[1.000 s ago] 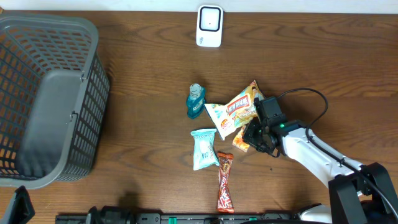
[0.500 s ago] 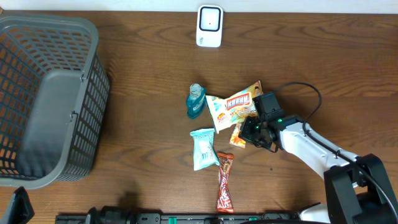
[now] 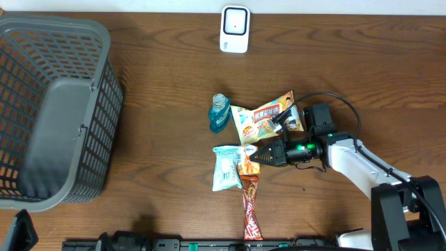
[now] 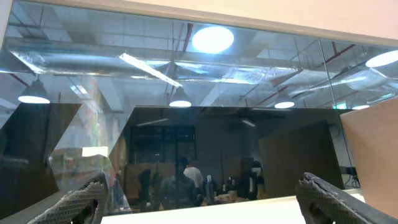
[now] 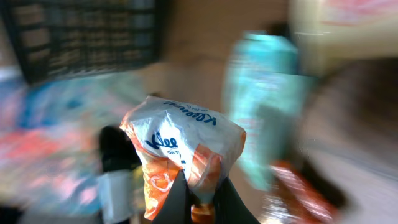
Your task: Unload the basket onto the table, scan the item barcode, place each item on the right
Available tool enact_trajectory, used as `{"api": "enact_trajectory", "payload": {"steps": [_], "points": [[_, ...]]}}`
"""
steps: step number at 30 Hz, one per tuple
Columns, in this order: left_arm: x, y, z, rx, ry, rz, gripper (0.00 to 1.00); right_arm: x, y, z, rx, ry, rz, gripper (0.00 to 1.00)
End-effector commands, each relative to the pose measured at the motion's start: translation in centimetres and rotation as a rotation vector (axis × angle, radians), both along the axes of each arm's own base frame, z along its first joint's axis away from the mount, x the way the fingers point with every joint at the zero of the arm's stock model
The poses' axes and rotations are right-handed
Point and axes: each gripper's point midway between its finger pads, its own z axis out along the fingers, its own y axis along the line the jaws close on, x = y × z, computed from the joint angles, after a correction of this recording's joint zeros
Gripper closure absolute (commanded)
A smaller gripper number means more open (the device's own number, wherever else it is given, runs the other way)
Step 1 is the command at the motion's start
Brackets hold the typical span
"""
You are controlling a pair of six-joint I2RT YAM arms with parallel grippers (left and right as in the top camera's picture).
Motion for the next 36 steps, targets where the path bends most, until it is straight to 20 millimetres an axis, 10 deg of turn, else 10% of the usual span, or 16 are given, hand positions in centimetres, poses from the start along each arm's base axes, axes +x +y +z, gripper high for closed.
{"api": "enact_trajectory", "payload": {"steps": [1,19,28,36], "points": [[-0.8,0.0,0.4,0.010,-0.026,0.009,0.04,-2.1,1.0,7.5,0.432,-0.063,0.166,0.99],[-0.2,0.0,0.0,0.011,-0.011,0.010,0.04,-3.2,1.6,9.2,0.429,-0.035,0.192,0.99],[6.2,5.7,-4.7,-0.459,0.165,0.104,0.04,-4.7,1.3,13.1,0.441,-0.105,0.206,0.99],[10.8,5.8,-10.2,-0.759,0.322,-0.059,0.04,-6.3,0.9,16.0,0.461,-0.240,0.234,0.99]]}}
